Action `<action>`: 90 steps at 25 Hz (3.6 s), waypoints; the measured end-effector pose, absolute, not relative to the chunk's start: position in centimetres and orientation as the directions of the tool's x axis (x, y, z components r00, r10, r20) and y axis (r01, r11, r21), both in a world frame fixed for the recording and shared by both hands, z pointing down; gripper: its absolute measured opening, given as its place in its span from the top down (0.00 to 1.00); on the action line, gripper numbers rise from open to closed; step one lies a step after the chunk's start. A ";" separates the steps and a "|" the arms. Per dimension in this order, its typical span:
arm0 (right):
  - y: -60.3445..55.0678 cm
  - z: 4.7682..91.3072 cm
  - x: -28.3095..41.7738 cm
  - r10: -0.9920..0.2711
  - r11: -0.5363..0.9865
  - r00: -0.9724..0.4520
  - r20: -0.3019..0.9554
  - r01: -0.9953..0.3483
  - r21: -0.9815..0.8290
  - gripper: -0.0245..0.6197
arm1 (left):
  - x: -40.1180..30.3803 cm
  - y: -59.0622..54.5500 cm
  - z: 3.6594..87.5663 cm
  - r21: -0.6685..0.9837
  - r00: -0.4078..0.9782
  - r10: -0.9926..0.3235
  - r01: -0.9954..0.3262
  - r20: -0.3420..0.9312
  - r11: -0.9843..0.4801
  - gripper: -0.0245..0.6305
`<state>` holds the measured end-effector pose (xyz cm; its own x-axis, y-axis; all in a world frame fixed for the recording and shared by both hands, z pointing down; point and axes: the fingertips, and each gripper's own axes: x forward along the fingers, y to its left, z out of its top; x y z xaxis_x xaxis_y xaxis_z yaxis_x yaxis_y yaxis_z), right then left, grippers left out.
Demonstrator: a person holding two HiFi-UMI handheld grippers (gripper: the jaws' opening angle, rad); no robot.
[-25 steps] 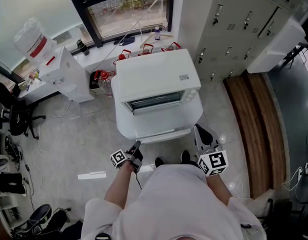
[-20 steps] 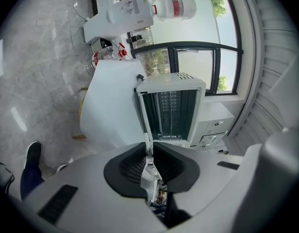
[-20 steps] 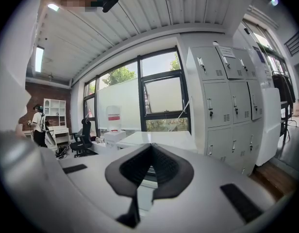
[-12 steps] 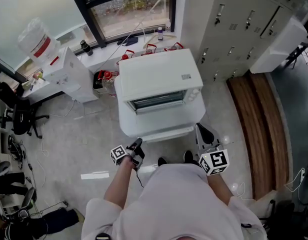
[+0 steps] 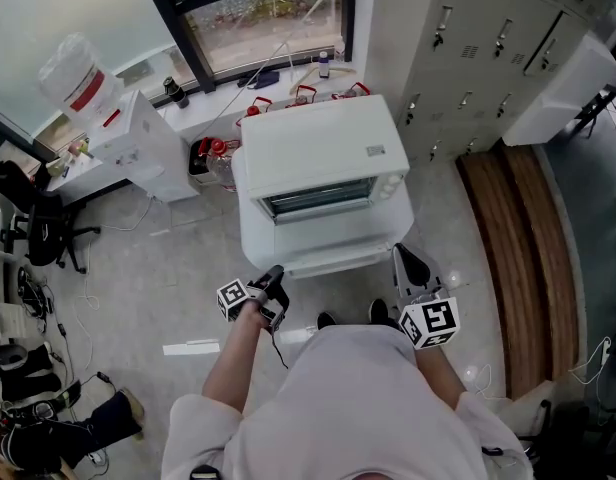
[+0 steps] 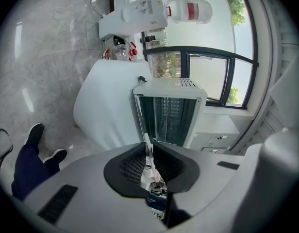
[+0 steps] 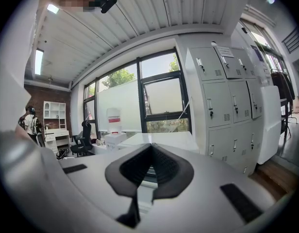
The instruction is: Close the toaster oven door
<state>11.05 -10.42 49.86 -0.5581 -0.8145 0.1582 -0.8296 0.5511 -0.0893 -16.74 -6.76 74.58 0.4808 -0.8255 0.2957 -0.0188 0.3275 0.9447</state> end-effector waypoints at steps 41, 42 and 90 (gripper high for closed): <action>-10.8 51.9 11.1 -0.810 0.540 -0.552 0.197 -0.834 -0.114 0.95 | -18.7 -14.1 67.4 0.983 0.471 -0.865 -0.032 0.172 0.178 0.76; -10.9 52.0 11.2 -0.811 0.538 -0.550 0.200 -0.835 -0.116 0.95 | -18.8 -14.5 67.2 0.985 0.469 -0.868 -0.034 0.165 0.169 0.76; -12.0 52.3 11.7 -0.819 0.520 -0.535 0.207 -0.845 -0.126 0.95 | -22.8 -20.1 64.2 0.997 0.386 -0.921 -0.063 0.061 0.039 0.76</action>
